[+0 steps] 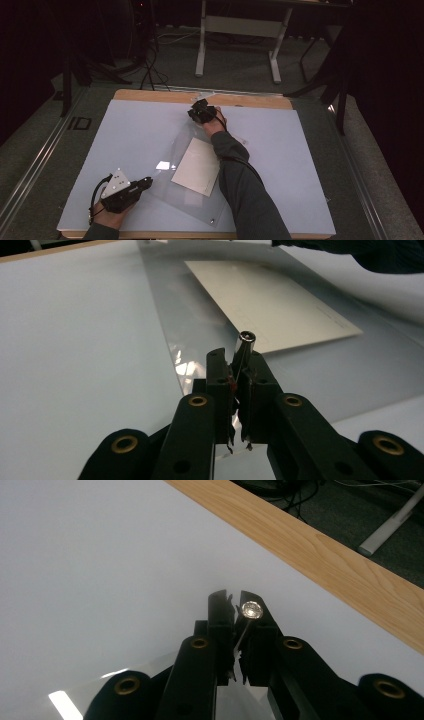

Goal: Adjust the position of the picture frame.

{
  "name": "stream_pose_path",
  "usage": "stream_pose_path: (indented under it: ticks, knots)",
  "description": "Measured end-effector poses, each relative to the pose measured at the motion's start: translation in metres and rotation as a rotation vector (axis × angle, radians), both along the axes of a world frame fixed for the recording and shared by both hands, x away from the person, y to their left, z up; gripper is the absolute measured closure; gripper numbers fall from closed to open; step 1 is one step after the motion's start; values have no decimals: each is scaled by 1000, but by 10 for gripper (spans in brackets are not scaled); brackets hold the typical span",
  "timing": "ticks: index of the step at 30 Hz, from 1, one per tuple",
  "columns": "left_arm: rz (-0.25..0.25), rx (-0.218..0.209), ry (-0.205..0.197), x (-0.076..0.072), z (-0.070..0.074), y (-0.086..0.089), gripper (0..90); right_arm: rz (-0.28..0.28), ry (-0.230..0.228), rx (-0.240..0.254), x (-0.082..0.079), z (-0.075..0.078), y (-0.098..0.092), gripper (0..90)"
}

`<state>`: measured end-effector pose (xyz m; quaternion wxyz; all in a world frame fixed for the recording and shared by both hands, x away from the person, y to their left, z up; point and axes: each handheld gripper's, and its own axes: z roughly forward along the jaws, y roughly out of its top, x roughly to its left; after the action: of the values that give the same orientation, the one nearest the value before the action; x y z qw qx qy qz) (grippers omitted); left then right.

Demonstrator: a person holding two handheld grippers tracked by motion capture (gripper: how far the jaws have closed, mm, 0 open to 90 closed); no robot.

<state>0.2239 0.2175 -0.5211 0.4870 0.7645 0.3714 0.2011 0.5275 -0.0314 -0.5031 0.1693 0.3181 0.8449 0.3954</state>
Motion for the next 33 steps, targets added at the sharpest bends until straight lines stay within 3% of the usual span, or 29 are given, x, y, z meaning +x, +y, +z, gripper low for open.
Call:
stream_pose_path:
  ticks: [9, 15, 21, 28, 33]
  knots:
    - [42, -45, -1, 9, 3, 6, 831, -34, -24, 4, -13, 5, -33, 845]
    - [55, -69, 12, 25, 5, 7, 824, -110, -25, -2, -26, 9, -64, 847]
    - [74, -106, 50, 45, 0, 10, 823, -109, -72, -51, -39, 17, -88, 845]
    - [91, -92, 72, 58, 3, 11, 820, -125, -103, -65, -52, 23, -102, 848]
    - [87, -63, 60, 71, 14, 9, 820, -149, -101, -34, -60, 26, -119, 851]
